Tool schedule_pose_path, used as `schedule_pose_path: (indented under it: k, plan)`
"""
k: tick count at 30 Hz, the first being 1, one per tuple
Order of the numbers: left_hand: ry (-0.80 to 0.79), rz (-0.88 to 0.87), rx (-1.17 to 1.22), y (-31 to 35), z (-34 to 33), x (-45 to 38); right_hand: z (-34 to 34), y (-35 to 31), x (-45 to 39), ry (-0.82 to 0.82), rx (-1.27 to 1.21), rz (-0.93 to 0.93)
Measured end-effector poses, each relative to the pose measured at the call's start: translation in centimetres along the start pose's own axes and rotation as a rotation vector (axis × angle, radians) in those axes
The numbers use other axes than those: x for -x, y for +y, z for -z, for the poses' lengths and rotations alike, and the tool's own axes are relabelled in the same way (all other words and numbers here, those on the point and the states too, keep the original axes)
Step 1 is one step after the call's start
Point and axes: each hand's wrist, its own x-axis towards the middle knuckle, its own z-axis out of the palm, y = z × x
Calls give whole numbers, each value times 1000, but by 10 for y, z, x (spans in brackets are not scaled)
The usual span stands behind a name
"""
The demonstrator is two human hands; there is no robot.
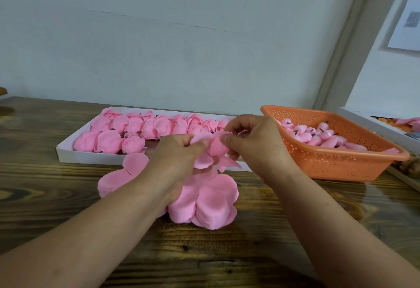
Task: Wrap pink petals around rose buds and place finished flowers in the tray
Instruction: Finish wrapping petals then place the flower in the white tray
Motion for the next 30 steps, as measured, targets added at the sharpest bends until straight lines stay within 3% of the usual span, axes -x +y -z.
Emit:
schedule_pose_path:
  k: [6,10,16,23,27,30]
  plan:
    - [145,187,221,8,-2,1,-4,2,0,-39,27,19]
    - [120,169,100,6,-1,-1,-3,0,0,-111,171,111]
    - [-49,13,-122,1,-1,3,-1,-3,3,-216,356,218]
    - [-135,-118,-398,3,-3,6,-2,-3,3,-163,308,218]
    - [-185,-103,-434,4,-2,8,-1,-3,2,-201,287,179]
    - [-176,-29,-319,4,-1,4,1,-3,1,-179,255,149]
